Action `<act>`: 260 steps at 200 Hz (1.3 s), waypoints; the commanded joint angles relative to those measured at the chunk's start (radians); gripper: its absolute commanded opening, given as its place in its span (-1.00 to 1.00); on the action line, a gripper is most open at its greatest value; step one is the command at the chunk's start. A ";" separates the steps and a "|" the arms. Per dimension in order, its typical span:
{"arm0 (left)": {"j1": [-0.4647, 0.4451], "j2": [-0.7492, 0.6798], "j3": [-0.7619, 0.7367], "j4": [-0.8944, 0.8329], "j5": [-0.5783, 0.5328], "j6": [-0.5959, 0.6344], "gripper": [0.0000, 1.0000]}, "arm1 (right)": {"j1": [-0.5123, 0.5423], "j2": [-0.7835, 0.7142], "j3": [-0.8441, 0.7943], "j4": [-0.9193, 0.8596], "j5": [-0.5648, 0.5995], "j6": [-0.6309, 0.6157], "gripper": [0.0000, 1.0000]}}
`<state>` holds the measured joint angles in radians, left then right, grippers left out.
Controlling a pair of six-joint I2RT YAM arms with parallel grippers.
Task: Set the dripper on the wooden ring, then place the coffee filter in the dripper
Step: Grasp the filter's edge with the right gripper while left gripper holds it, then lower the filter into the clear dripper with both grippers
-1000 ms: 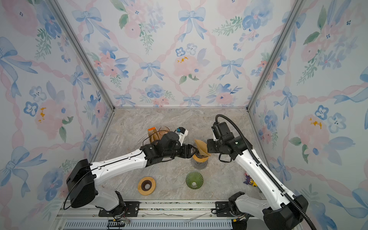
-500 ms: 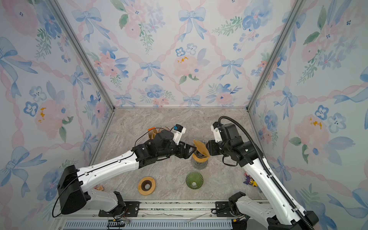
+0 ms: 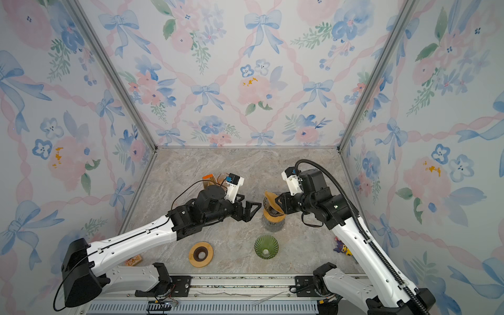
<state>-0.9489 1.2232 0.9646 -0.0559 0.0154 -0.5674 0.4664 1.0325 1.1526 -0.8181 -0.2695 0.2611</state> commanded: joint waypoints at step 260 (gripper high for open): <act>0.055 0.101 0.054 0.164 0.159 0.088 0.96 | 0.139 0.091 -0.030 -0.032 0.309 0.039 -0.48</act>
<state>-0.8902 1.3193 0.9756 0.0841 0.1802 -0.4572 0.5976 1.1015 1.0866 -0.7998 0.0090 0.3405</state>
